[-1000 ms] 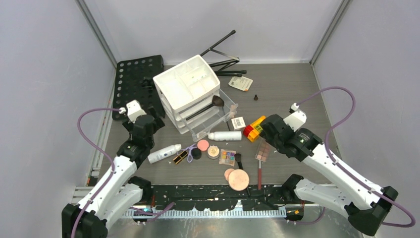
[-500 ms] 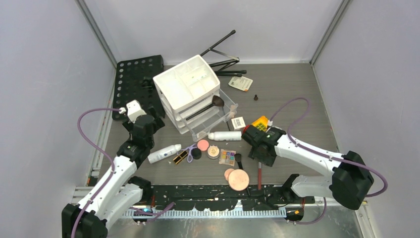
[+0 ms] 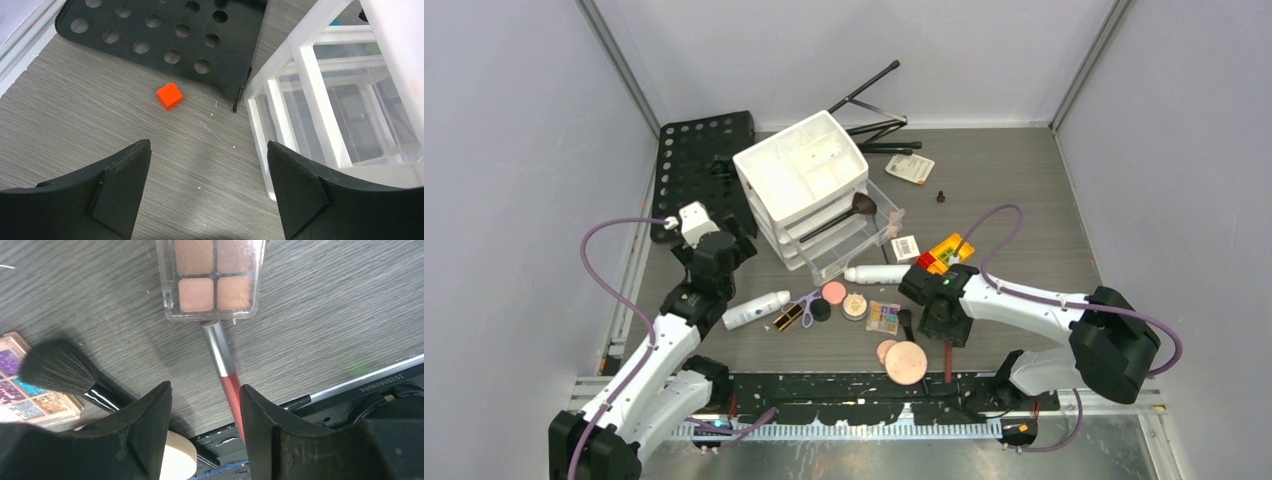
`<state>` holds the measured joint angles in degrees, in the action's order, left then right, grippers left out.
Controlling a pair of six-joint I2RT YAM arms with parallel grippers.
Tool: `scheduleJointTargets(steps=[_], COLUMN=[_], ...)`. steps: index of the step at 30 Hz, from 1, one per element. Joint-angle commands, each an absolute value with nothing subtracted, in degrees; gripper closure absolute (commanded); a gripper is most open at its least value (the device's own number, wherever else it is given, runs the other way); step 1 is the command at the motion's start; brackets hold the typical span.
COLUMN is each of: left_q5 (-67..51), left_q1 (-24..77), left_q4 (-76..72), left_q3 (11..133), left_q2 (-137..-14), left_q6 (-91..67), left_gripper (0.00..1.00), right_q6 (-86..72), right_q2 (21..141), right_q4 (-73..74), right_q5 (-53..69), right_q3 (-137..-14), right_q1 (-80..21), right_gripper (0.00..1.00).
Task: Organize the makeup
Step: Pick up the makeup from the corner of the board.
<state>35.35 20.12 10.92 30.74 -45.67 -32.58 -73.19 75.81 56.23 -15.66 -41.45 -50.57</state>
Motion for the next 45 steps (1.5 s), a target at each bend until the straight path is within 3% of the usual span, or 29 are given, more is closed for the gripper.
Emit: scheduleJointTargets(steps=[1, 12, 30, 36, 45], left_q5=[36.1, 36.2, 36.2, 36.2, 36.4], left_q1=[20.0, 20.0, 20.0, 20.0, 20.0], left_q4=[7.9, 7.9, 8.0, 7.8, 8.0], left_q3=[32.2, 32.0, 32.0, 32.0, 32.0], left_q2=[-45.8, -45.5, -45.1, -45.4, -45.5], left_q6=[-33.0, -33.0, -32.9, -32.9, -32.7], left_gripper=[0.12, 0.11, 0.11, 0.11, 0.11], right_q6=[-72.7, -69.1, -65.0, -64.0, -52.8], right_q2=[76.0, 76.5, 73.7, 69.7, 62.2], right_q4=[55.2, 49.3, 50.6, 59.7, 60.1], right_q5=[-15.0, -9.2, -8.9, -18.2, -27.1], right_q3=[-40.4, -37.6, -38.3, -43.3, -54.6], right_q1=[-50.4, -47.9, -47.9, -47.9, -47.8], right_gripper=[0.43, 0.51, 0.84, 0.99, 1.0])
